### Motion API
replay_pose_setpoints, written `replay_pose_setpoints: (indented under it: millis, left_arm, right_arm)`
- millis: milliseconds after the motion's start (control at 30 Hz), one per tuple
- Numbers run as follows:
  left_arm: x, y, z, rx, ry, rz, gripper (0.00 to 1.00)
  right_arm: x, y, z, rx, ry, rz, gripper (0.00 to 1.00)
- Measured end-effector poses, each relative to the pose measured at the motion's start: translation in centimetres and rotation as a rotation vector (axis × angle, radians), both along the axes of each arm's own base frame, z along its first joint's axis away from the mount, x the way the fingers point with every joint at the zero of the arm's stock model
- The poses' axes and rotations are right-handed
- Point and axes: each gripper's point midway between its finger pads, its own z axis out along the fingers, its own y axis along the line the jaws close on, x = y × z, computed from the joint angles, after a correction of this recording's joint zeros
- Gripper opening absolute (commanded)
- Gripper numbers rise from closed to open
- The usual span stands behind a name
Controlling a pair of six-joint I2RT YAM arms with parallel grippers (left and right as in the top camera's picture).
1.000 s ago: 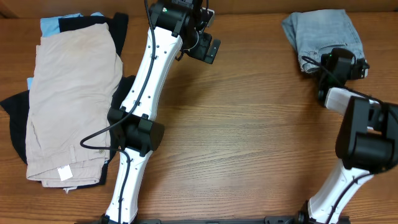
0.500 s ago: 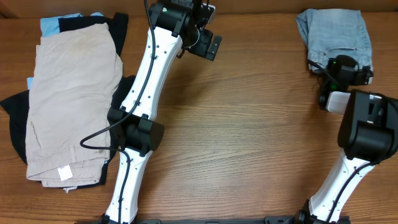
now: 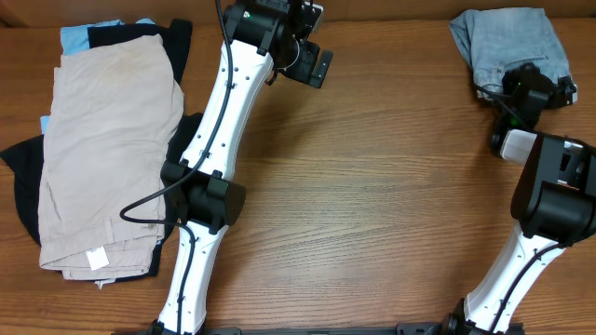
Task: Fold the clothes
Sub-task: 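Carry the folded shorts with the right gripper to the table's top-right corner and release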
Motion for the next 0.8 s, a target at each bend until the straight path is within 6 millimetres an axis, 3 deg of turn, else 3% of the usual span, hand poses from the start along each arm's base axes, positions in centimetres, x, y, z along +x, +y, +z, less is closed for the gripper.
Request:
replay_pose_setpoints:
  millis: [233, 333, 467, 600, 733, 800]
  left_arm:
    - [0.0, 0.0, 0.0, 0.0, 0.0, 0.0, 1.0]
    - [0.0, 0.0, 0.0, 0.0, 0.0, 0.0, 1.0]
    - [0.0, 0.0, 0.0, 0.003, 0.0, 0.001, 1.0]
    - [0.0, 0.1, 0.0, 0.003, -0.001, 0.002, 1.0]
    - [0.0, 0.1, 0.0, 0.003, -0.001, 0.002, 1.0]
    - [0.0, 0.1, 0.0, 0.003, -0.001, 0.002, 1.0]
  right_arm:
    - [0.0, 1.1, -0.3, -0.057, 0.106, 0.103, 1.0]
    - [-0.8, 1.8, 1.5, -0.06, 0.171, 0.143, 1.0]
    - [-2.4, 2.8, 8.4, -0.087, 0.165, 0.172, 1.0]
    - [-5.2, 4.7, 17.9, -0.127, 0.07, 0.22, 1.0]
    - [-8.3, 8.2, 26.6, -0.168, -0.074, 0.34, 1.0]
    - [-9.4, 10.4, 29.6, -0.183, -0.142, 0.432, 1.0]
